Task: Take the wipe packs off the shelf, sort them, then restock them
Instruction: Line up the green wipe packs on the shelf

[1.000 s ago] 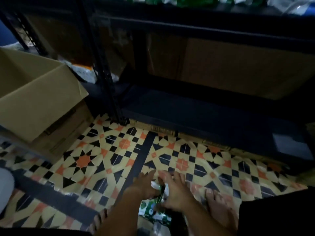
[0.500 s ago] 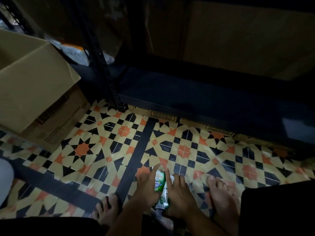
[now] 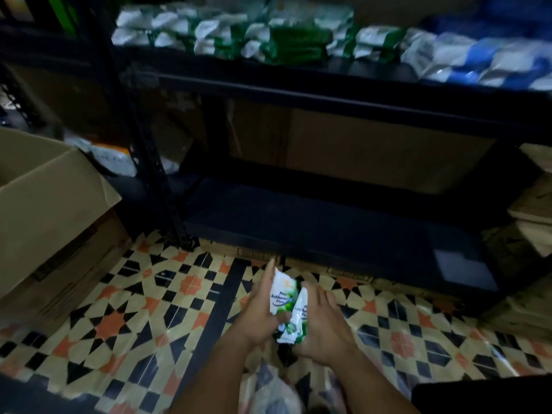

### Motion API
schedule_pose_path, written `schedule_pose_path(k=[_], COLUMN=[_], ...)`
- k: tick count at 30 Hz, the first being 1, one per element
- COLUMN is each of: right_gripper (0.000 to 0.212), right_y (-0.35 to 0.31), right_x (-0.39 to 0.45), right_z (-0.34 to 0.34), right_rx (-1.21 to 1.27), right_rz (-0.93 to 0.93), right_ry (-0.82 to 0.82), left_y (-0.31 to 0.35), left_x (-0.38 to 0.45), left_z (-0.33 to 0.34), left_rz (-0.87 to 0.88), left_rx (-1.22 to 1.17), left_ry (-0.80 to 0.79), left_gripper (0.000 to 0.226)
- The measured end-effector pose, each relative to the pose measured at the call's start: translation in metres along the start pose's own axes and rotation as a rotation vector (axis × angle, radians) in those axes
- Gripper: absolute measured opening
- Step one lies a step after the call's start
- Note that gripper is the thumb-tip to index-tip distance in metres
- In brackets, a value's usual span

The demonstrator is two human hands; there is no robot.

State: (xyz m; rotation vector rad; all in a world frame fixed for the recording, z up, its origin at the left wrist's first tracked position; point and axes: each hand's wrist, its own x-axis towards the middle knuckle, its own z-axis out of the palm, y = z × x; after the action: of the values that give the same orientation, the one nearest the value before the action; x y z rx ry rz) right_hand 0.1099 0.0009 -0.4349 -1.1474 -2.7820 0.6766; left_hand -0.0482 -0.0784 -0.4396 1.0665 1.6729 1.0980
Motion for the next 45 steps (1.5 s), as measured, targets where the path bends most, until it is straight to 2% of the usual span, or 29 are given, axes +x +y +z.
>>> schedule_pose_path(k=[4, 6, 16, 22, 25, 30, 33, 36, 42, 45], right_gripper=[0.107, 0.101, 0.099, 0.096, 0.092, 0.09, 0.091, 0.084, 0.095, 0.102], right_y=[-0.002, -0.006, -0.044, -0.069, -0.073, -0.067, -0.066, -0.064, -0.054, -0.055], right_x=[0.013, 0.02, 0.029, 0.042, 0.058, 0.092, 0.105, 0.11, 0.118, 0.115], right_z=[-0.071, -0.109, -0.281, -0.367, -0.398, -0.425, -0.44, -0.454, -0.46, -0.459], right_rx=[-0.019, -0.065, -0.208, -0.276, -0.34, -0.378, -0.32, -0.153, -0.133, -0.164], right_rz=[-0.041, -0.083, -0.261, -0.303, -0.211, -0.031, 0.035, 0.044, 0.053, 0.059], right_ry=[0.178, 0.252, 0.599, 0.687, 0.616, 0.334, 0.2, 0.071, 0.062, 0.076], left_y=[0.066, 0.099, 0.276, 0.353, 0.382, 0.399, 0.398, 0.393, 0.392, 0.396], left_x=[0.02, 0.026, 0.03, 0.05, 0.069, 0.097, 0.109, 0.116, 0.118, 0.12], left_z=[-0.006, -0.01, -0.045, -0.067, -0.066, -0.066, -0.072, -0.076, -0.077, -0.079], left_rz=[0.189, 0.26, 0.633, 0.717, 0.63, 0.442, 0.464, 0.498, 0.595, 0.582], left_rx=[-0.009, -0.022, -0.085, -0.011, 0.05, 0.233, 0.364, 0.475, 0.672, 0.718], left_ry=[0.152, 0.218, 0.414, 0.52, 0.548, 0.509, 0.57, 0.6, 0.614, 0.577], left_gripper=[0.061, 0.051, 0.043, 0.043, 0.042, 0.032, 0.03, 0.032, 0.049, 0.053])
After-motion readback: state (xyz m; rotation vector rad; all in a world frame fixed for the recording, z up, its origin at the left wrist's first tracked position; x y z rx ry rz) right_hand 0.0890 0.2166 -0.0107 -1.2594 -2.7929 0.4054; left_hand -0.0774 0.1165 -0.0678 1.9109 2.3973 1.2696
